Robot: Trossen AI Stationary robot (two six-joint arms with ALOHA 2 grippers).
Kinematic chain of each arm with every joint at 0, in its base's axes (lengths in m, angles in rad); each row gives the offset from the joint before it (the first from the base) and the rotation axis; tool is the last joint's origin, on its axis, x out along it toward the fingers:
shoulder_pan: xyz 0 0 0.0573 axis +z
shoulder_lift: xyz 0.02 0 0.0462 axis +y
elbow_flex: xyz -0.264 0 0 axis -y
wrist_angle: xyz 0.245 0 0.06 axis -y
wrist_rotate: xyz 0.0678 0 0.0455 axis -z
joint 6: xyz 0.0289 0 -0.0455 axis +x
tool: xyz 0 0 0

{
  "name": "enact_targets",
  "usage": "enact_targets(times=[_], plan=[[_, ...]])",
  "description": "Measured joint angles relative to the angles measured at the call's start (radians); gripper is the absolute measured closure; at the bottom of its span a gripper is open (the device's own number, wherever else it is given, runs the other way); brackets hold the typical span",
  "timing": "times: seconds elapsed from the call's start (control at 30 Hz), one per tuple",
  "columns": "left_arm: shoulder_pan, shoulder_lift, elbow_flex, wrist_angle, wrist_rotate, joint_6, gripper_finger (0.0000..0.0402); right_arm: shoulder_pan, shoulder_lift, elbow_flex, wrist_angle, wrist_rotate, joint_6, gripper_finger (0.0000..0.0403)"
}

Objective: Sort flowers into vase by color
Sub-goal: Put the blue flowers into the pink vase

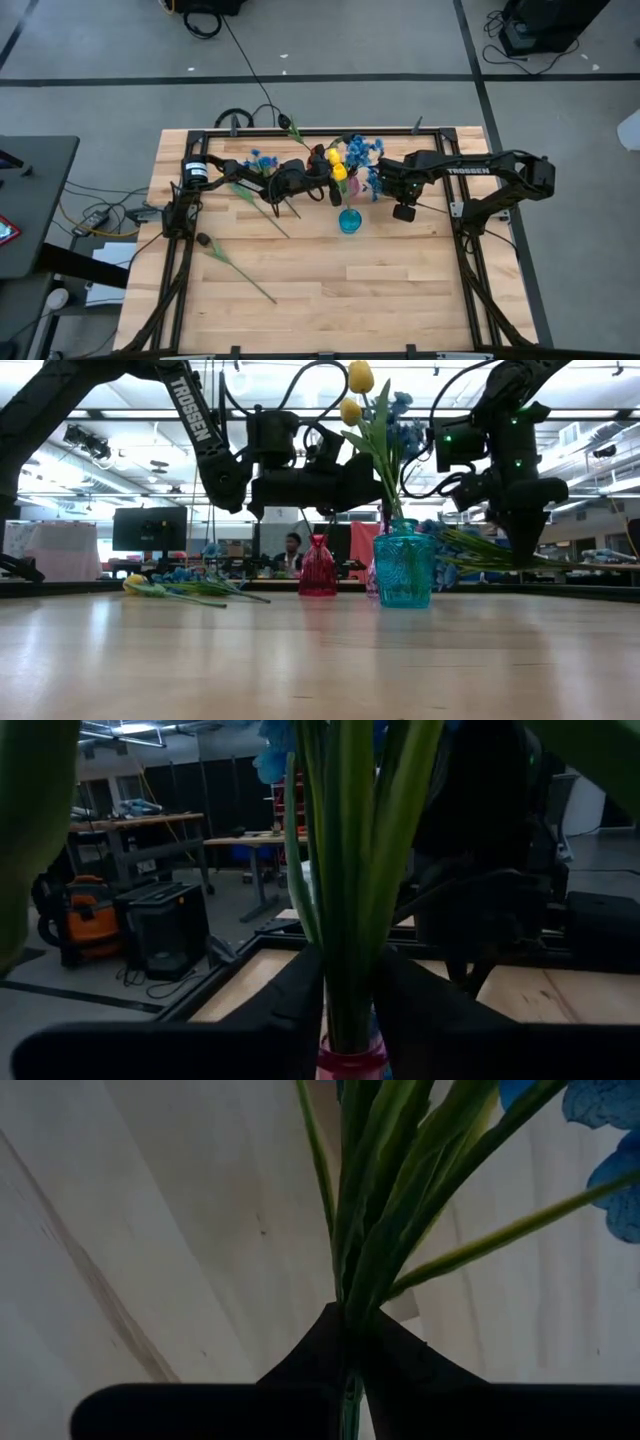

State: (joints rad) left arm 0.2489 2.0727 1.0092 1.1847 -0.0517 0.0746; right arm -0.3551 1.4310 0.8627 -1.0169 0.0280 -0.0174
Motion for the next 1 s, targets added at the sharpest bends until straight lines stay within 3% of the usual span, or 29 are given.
enact_targets(times=[0.63, 0.9, 1.0], plan=[[0.0, 0.0, 0.0, -0.01, 0.0, -0.001, 0.0332, -0.101, -0.174, 0.001, -0.018, 0.103, 0.094, 0.0368], [0.0, 0.0, 0.001, -0.012, 0.0, -0.008, 0.0332, -0.127, -0.296, 0.119, -0.002, 0.183, 0.092, 0.0368], [0.0, 0.0, 0.001, -0.024, 0.0, -0.008, 0.0332, -0.117, -0.365, 0.164, 0.062, 0.157, 0.057, 0.0368]])
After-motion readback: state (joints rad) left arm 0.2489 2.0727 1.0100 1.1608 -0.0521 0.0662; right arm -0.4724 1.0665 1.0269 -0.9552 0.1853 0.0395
